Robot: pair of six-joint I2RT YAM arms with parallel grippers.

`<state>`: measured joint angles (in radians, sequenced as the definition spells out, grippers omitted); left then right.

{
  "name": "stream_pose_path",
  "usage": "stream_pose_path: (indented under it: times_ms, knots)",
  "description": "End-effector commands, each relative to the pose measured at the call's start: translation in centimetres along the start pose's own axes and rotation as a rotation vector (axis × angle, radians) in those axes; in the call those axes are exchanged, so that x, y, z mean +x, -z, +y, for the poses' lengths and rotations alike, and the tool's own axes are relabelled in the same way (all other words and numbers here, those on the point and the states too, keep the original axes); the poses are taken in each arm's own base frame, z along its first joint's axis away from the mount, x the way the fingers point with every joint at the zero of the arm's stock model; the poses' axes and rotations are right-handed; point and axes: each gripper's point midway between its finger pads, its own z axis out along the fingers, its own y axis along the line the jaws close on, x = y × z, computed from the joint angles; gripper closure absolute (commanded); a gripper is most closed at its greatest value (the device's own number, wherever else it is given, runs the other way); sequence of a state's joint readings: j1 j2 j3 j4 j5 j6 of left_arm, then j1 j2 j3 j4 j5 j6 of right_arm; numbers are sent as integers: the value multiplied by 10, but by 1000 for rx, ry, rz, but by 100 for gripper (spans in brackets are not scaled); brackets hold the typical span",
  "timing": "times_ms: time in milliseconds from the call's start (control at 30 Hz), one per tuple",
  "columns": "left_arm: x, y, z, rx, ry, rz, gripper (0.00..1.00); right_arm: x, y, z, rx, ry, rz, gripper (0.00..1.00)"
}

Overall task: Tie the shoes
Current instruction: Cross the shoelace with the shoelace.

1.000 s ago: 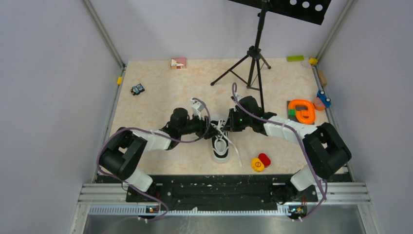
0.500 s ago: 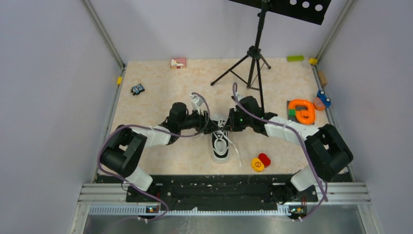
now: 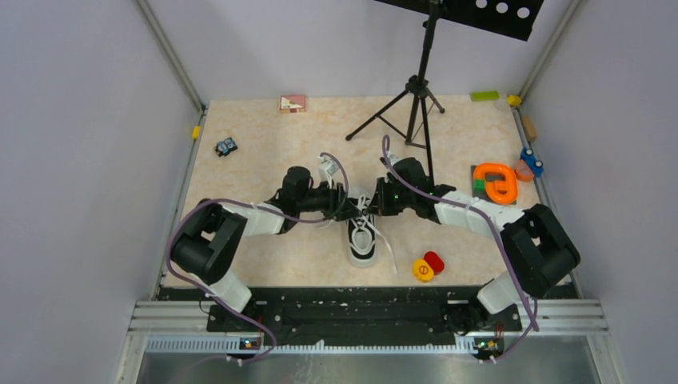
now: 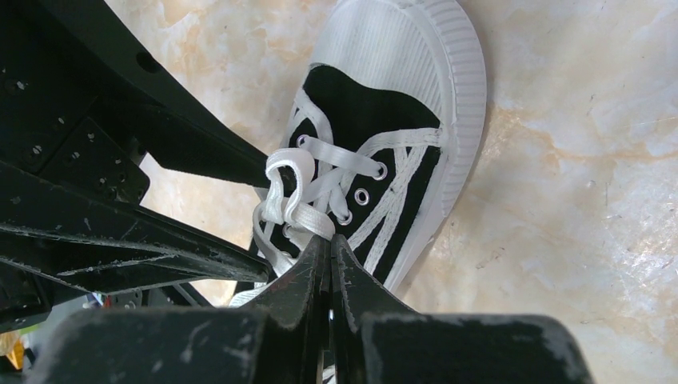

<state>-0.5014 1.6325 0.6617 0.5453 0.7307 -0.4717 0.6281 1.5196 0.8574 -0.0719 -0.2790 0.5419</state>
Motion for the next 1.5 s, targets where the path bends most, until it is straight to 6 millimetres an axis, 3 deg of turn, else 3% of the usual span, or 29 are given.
stream_pose_path:
  times_ms: [0, 367, 467, 533, 1033, 1300, 1467]
  knots:
    - [-10, -7, -14, 75, -35, 9, 51, -14, 8, 15, -37, 38, -59, 100]
    - [-9, -9, -17, 90, -41, 20, 61, -14, 8, 15, -38, 37, -59, 100]
    - [-9, -9, -18, 97, -43, 20, 78, -14, 8, 16, -41, 35, -58, 100]
    - [-10, -10, -19, 101, -38, 23, 99, -14, 8, 16, -43, 35, -58, 100]
    - [-18, -8, -10, 23, 1, -52, 100, -3, 20, 32, -80, 65, -36, 100]
    - [-20, -5, -5, -29, 15, -98, 100, 14, 20, 45, -110, 73, 2, 100]
    - [-21, -5, -6, -28, 20, -106, 100, 13, 21, 59, -163, 66, 9, 100]
